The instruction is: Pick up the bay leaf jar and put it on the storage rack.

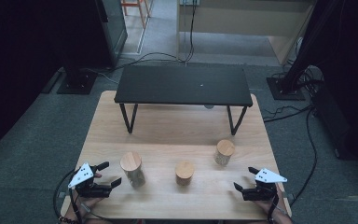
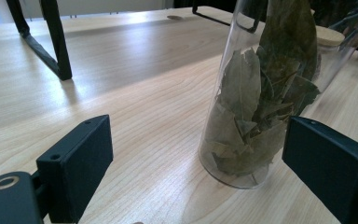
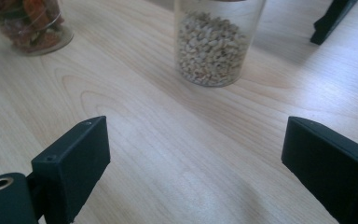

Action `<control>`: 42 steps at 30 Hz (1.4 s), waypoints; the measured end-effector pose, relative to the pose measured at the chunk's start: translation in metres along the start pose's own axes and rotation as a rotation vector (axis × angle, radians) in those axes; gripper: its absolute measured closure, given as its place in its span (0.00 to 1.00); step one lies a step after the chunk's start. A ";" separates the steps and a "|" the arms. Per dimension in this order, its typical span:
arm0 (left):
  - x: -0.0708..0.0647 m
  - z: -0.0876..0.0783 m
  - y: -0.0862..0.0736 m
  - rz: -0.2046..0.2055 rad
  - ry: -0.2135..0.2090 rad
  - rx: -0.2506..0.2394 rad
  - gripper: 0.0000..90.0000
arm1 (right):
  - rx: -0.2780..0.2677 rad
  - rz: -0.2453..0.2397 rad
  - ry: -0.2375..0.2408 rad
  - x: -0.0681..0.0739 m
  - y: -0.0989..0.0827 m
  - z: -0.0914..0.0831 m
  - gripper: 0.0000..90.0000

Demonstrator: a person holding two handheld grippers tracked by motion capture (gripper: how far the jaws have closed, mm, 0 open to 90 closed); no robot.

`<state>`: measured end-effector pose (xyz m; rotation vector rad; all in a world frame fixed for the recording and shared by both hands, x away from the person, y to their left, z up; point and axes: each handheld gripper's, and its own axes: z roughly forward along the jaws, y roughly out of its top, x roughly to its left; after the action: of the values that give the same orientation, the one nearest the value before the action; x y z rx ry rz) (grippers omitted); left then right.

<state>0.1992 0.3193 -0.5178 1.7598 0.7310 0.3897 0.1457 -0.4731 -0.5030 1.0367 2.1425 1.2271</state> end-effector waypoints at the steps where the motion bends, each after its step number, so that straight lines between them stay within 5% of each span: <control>1: 0.000 0.000 0.000 -0.001 0.003 0.001 0.10 | -0.006 0.003 0.005 -0.001 -0.001 -0.001 0.08; 15: -0.003 -0.003 -0.003 -0.008 0.022 -0.017 0.10 | 0.000 0.011 0.008 -0.002 0.000 0.000 0.08; 27: 0.004 -0.006 -0.005 -0.030 -0.006 -0.042 0.10 | 0.005 0.004 0.010 -0.002 0.001 0.001 0.08; 33: -0.009 -0.002 0.015 -0.015 0.011 0.029 0.10 | 0.006 0.004 0.010 -0.002 0.001 0.001 0.08; 42: -0.026 0.004 0.034 0.015 -0.017 0.052 0.10 | 0.001 0.006 0.013 -0.003 0.000 0.001 0.08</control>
<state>0.1917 0.2937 -0.4841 1.8166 0.7215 0.3684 0.1481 -0.4750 -0.5031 1.0392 2.1509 1.2391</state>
